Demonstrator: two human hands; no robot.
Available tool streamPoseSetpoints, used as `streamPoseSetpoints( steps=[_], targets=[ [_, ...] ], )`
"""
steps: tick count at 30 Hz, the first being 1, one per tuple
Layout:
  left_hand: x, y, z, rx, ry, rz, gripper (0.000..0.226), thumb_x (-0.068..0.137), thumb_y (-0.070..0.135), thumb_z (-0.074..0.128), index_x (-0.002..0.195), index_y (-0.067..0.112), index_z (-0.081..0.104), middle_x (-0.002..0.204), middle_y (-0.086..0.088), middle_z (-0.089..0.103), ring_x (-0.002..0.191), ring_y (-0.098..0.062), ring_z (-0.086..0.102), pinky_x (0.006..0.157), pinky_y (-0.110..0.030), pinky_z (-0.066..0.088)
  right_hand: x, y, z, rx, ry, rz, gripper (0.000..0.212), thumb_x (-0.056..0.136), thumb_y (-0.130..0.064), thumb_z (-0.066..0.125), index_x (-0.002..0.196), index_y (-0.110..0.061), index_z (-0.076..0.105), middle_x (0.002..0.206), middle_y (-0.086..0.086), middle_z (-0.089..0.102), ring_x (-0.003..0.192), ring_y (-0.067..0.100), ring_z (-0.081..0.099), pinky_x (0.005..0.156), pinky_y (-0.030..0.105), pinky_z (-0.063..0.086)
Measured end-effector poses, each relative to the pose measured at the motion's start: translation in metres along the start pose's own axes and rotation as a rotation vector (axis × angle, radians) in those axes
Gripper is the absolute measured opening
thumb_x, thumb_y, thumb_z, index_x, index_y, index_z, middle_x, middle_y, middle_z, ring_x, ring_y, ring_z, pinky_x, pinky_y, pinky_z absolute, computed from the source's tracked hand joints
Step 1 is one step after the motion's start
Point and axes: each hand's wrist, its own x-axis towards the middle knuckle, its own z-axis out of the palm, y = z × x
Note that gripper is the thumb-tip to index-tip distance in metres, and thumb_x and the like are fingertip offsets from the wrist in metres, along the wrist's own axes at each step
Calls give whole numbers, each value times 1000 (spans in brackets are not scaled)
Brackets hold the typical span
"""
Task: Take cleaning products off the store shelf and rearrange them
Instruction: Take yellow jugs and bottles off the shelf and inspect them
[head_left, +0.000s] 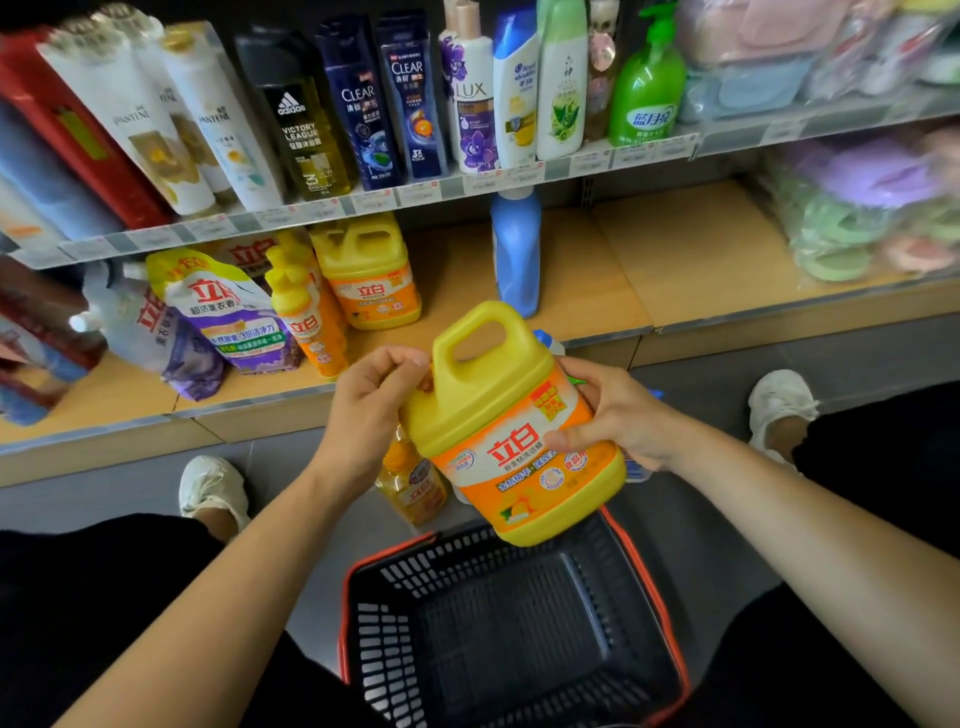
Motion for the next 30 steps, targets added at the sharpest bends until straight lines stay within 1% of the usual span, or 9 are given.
streamPoseSetpoints(
  steps=[6,10,14,18,20,23,26,28,30],
  targets=[
    [0,-3,0,-8,4,12,16,100,12,56,88,13,66,79,-4,63,77,-13,58,76,-29,46,-2,2,3,-36,16,-9,75,72,-2,85,138,-20,55,125,13,70,116,33,67,94,57,55],
    [0,-1,-2,-143,-23,-26,19,102,8,48,102,8,67,88,-8,62,88,-20,56,84,-36,44,-3,0,3,1,42,-11,74,72,-2,84,138,-18,56,125,15,69,115,35,67,94,57,55],
    [-2,6,-2,-221,-2,-73,25,94,20,58,116,12,67,103,-6,73,98,-17,68,81,-29,57,-3,-2,4,72,69,-10,73,69,-10,86,136,-14,57,125,17,69,115,37,66,95,60,53],
    [-4,9,-2,-235,0,-81,41,93,26,57,132,19,59,119,-7,73,109,-19,70,82,-28,59,-2,-3,4,121,104,-3,72,71,-6,85,137,-13,56,127,20,67,118,41,64,99,65,48],
    [-4,10,-1,-268,14,-106,40,95,29,53,134,23,58,125,-4,71,114,-18,68,84,-29,58,-2,-2,4,143,103,7,77,67,-11,88,137,-12,55,128,21,67,118,42,63,100,66,47],
    [-4,12,-2,-309,37,-163,34,101,35,45,129,27,63,122,-2,73,113,-20,67,93,-38,54,-1,-3,4,176,71,24,86,60,-20,94,136,-11,55,128,21,66,118,42,63,99,62,50],
    [-3,14,-4,-352,25,-182,35,98,39,46,125,29,65,123,-4,72,120,-27,63,103,-49,48,-1,-2,4,200,40,22,73,70,-10,85,136,-10,55,129,22,66,118,42,63,99,62,50],
    [-3,15,-5,-352,9,-163,38,95,38,47,128,28,64,122,-4,73,120,-26,64,102,-47,49,-1,-3,5,196,34,13,66,74,-4,77,136,-11,55,129,21,66,118,42,64,99,63,50],
    [-5,15,-4,-319,-5,-121,43,95,34,49,136,24,57,124,-4,72,119,-23,65,95,-38,56,-2,-3,5,184,49,-3,66,74,-3,77,136,-11,55,129,21,66,118,41,64,99,63,50]
  ],
)
